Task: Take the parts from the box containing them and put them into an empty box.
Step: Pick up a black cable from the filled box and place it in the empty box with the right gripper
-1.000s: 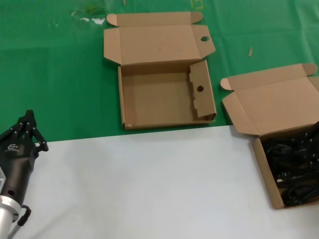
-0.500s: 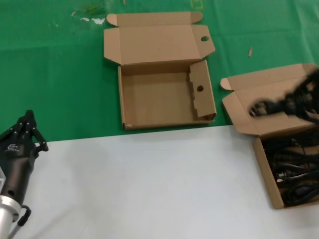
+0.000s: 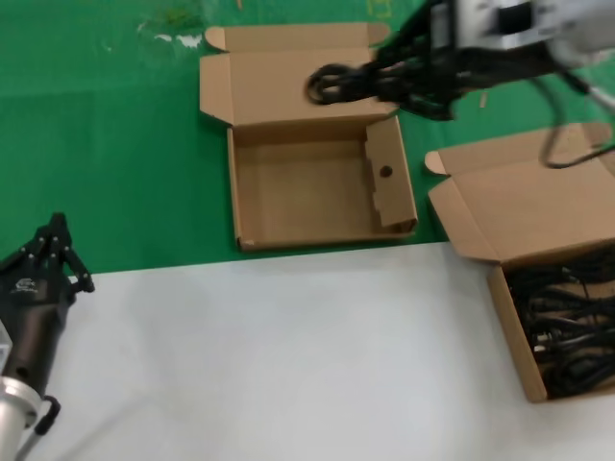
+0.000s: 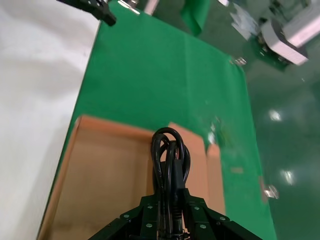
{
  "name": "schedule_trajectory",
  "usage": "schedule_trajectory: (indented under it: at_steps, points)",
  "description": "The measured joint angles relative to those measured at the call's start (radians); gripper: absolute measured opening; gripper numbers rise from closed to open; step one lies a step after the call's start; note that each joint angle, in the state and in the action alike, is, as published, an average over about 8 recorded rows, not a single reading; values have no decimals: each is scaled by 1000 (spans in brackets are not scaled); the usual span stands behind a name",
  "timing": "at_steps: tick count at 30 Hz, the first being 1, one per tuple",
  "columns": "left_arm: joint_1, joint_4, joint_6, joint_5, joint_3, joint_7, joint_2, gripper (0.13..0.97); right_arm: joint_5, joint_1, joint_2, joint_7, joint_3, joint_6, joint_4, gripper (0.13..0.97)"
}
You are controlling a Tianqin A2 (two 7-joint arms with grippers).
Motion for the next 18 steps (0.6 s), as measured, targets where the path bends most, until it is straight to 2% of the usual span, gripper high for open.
schedule_trajectory:
  at_steps: [9,18]
  points:
    - [0,0,0,0,0,0,0,140,-75,31,-225,-125,-98,145,-303,210]
    - [0,0,0,0,0,0,0,140,-65,80,-396,-304,-116,295,-692,210]
